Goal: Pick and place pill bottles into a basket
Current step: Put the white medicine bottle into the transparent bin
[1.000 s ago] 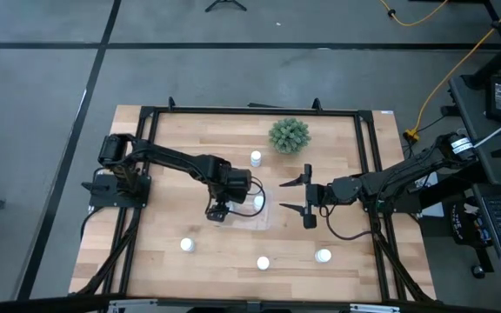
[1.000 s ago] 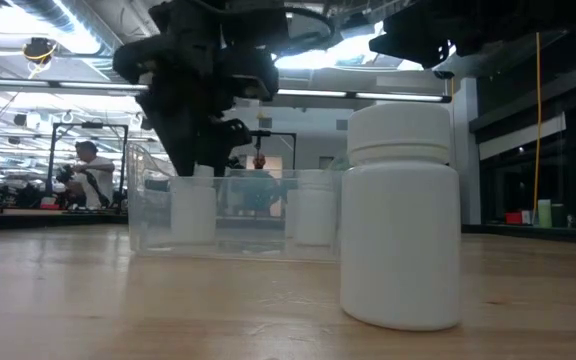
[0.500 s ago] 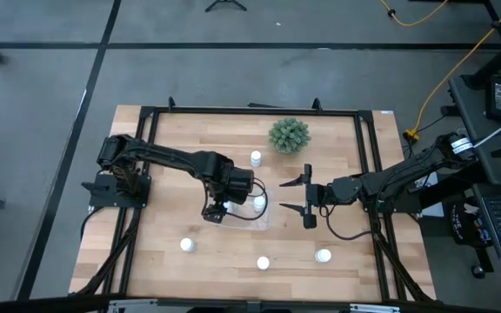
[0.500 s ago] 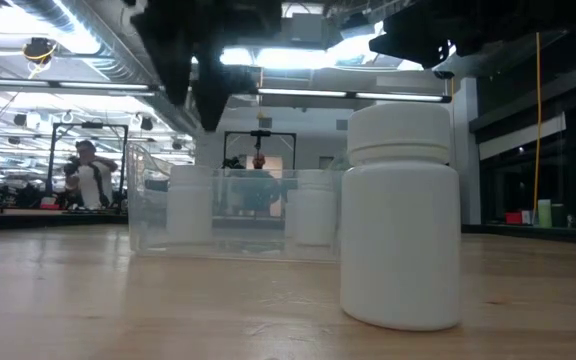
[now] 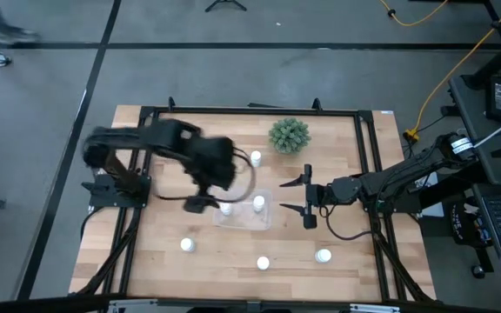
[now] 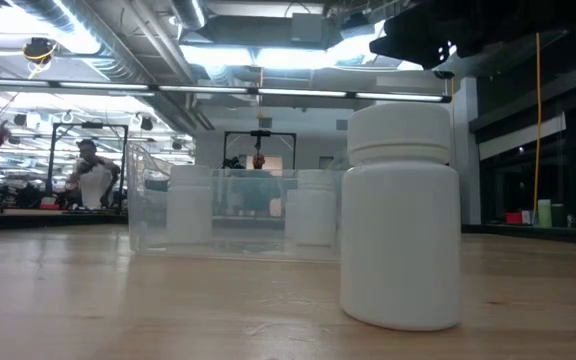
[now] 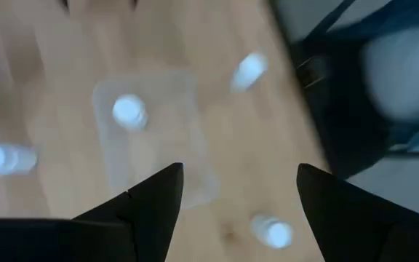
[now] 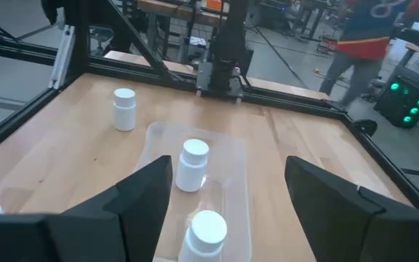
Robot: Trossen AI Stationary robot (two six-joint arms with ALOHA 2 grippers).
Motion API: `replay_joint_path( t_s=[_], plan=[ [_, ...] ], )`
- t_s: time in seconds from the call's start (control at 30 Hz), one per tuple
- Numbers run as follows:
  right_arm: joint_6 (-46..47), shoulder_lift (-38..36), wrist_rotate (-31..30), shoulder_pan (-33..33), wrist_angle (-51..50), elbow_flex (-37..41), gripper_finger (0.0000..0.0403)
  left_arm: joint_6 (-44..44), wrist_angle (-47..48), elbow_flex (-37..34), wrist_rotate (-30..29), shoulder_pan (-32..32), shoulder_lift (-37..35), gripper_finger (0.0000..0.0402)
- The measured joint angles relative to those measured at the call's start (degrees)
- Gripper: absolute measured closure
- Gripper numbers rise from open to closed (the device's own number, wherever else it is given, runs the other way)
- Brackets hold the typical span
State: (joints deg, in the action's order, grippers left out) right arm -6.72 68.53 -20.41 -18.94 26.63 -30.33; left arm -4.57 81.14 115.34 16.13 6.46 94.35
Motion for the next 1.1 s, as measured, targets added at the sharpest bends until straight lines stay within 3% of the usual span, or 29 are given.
replay_joint_path(
  t_s=[0.13,0.37,0.87,1.03,1.1],
  plan=[
    [-0.4,0.0,1.2,0.0,-0.1,0.0,0.0132,-0.5,-1.6,1.2,-2.5,1.9,-6.9,0.014],
    [-1.3,0.0,1.2,0.0,0.7,0.0,0.0132,0.4,-8.9,1.2,-22.1,4.3,-12.7,0.014],
    [-1.3,0.0,1.2,0.0,0.7,0.0,0.0132,-5.4,-9.7,1.1,-32.7,4.3,-12.4,0.014],
    [-1.4,0.0,1.2,0.0,1.0,0.0,0.0132,-2.4,-9.7,-1.3,-43.3,2.8,-13.5,0.014],
    [-1.4,0.0,1.2,0.0,1.0,0.0,0.0132,-2.2,-10.6,-3.9,-44.6,1.6,-15.5,0.014]
  ],
)
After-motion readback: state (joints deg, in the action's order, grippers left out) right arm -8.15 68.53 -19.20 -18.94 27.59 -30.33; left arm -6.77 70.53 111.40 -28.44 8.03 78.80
